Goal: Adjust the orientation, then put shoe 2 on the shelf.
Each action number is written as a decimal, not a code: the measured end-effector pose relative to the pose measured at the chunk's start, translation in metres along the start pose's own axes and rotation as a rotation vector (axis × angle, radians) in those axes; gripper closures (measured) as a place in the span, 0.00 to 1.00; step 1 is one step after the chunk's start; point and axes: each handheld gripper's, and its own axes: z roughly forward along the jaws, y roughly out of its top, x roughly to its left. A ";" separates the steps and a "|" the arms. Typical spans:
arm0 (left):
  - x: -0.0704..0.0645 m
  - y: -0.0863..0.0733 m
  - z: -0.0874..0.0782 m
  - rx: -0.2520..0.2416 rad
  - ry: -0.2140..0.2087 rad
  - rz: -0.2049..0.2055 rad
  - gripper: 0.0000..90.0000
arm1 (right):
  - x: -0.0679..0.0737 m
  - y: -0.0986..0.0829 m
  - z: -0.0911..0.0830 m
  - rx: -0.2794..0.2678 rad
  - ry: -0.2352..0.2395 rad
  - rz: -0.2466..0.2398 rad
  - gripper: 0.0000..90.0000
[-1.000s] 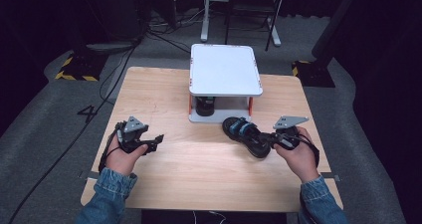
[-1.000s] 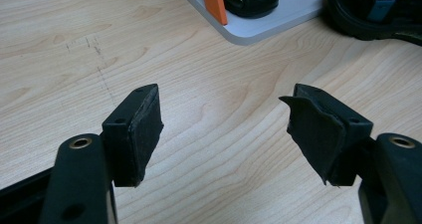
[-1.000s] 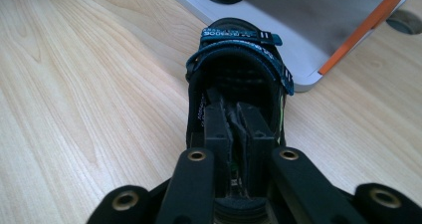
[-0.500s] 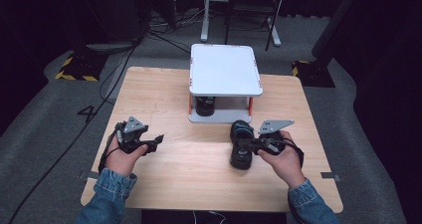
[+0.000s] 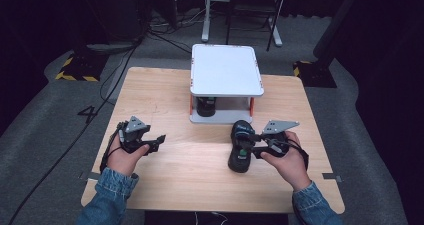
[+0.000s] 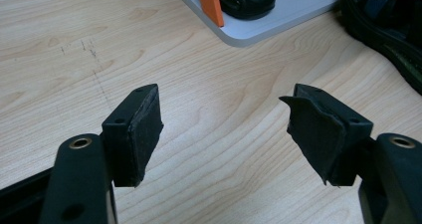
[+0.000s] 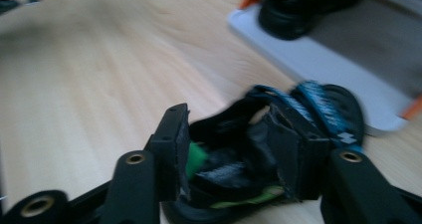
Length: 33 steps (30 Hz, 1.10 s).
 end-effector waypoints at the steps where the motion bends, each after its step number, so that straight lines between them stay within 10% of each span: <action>1: 0.000 0.000 0.000 0.001 -0.001 -0.001 0.33 | 0.000 0.000 0.000 0.000 0.000 0.000 0.54; 9: 0.000 0.000 0.002 0.001 -0.007 -0.004 0.33 | -0.011 -0.012 0.026 0.064 -0.108 0.048 0.60; 16: 0.001 0.000 0.003 0.006 -0.006 -0.004 0.33 | -0.016 -0.008 0.018 0.007 -0.102 -0.012 1.00; 19: 0.001 0.000 0.002 0.003 0.000 -0.007 0.33 | -0.016 0.005 0.009 -0.084 -0.098 -0.028 1.00; 25: 0.003 -0.003 -0.005 -0.007 0.014 -0.016 0.33 | -0.019 0.020 0.005 -0.037 -0.083 -0.065 1.00; 28: 0.006 -0.006 -0.008 -0.001 0.021 -0.023 0.33 | -0.019 0.015 0.006 0.005 -0.086 -0.103 0.66; 33: 0.005 -0.007 -0.008 -0.002 0.021 -0.019 0.33 | -0.023 0.005 0.016 0.078 -0.106 -0.103 0.55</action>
